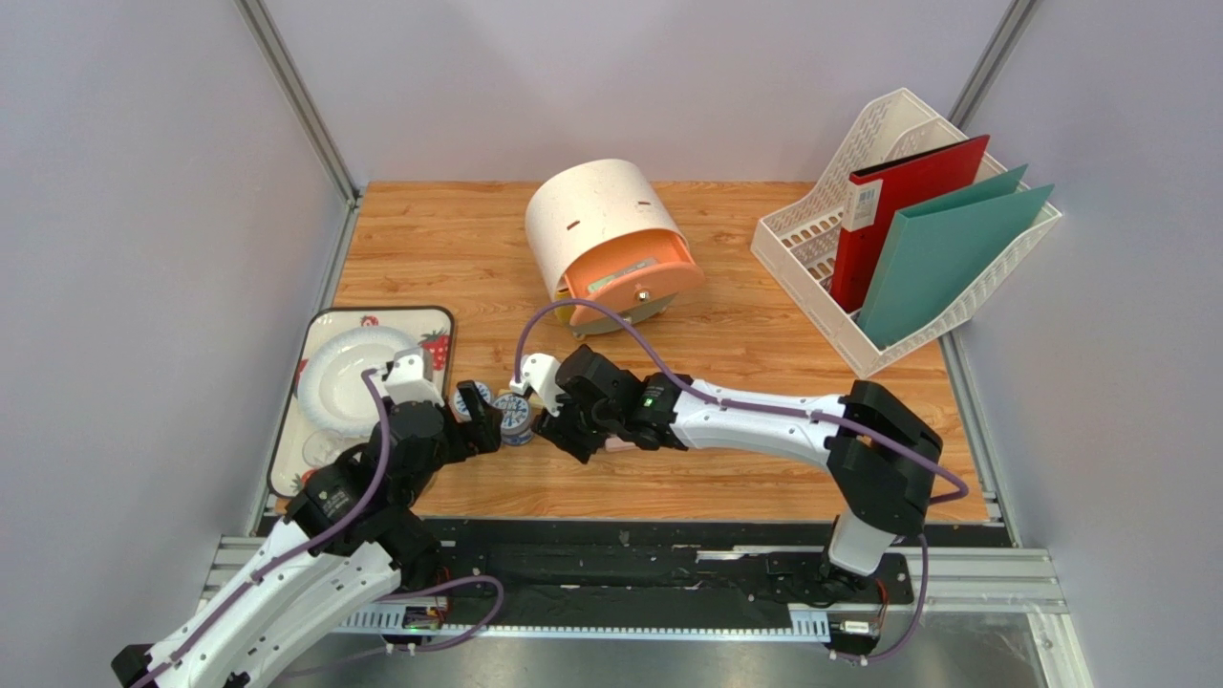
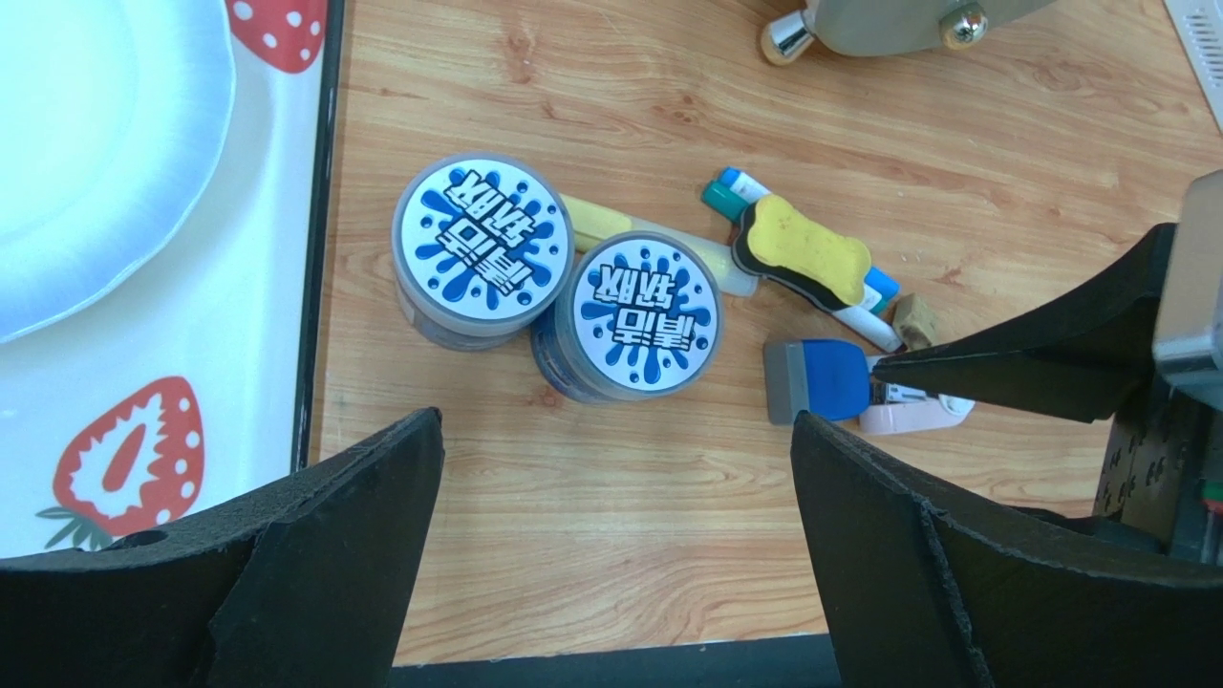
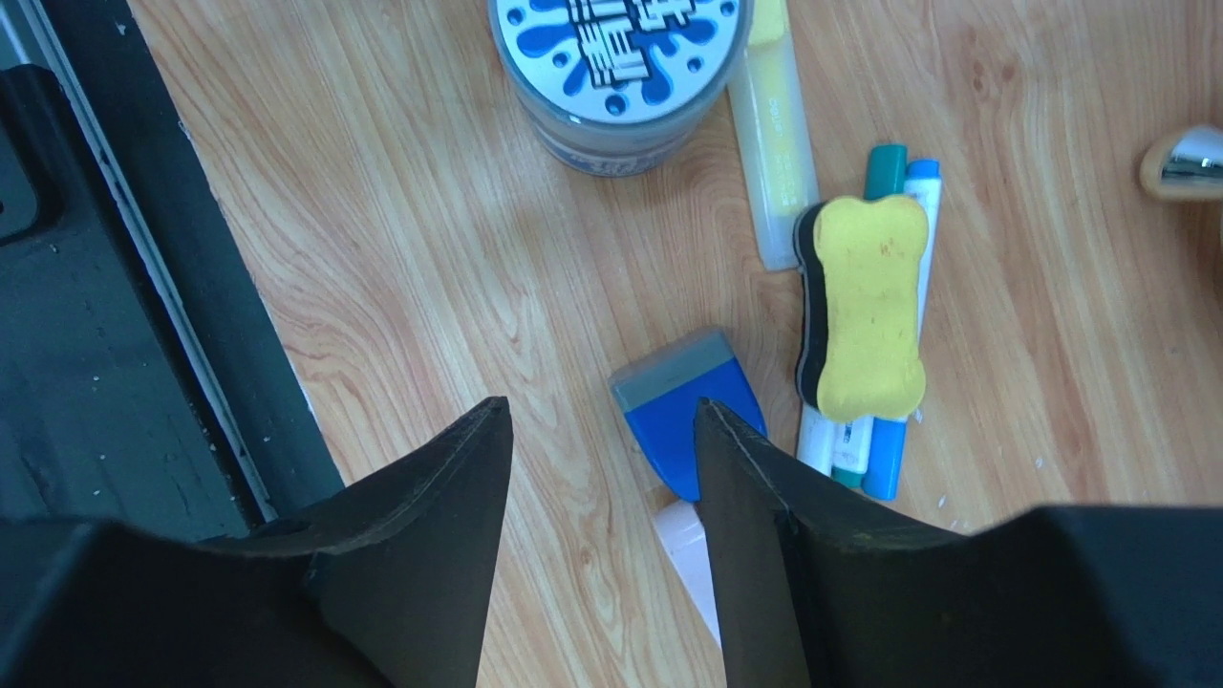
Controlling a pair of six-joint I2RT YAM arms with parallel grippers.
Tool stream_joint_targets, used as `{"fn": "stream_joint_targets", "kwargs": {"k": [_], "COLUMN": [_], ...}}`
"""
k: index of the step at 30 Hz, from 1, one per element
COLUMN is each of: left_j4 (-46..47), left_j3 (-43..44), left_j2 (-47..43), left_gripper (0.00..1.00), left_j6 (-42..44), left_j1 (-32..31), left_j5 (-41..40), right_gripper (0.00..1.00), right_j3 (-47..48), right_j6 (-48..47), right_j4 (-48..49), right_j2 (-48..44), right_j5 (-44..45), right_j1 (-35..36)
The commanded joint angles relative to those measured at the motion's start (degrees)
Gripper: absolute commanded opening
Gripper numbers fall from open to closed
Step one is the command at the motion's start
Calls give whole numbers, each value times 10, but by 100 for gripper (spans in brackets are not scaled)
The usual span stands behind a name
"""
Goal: Organize the desk
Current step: Pick up the stationery from the center of the board.
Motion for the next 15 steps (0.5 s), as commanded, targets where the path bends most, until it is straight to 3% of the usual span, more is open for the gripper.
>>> {"fn": "stream_joint_targets", "kwargs": {"k": [1, 15], "left_j4": [-7, -9], "left_j3": [9, 10], "left_j2": [-9, -18], "left_gripper": [99, 99], "left_j6": [7, 7], "left_j1": [2, 1], "left_j5": [-14, -21], "right_gripper": [53, 56], "right_j3": [61, 157], "right_j6": [-57, -124], "right_j4": [-18, -68], "right_j2": [34, 122], "right_j5": [-5, -45], "right_j1": [3, -2]}}
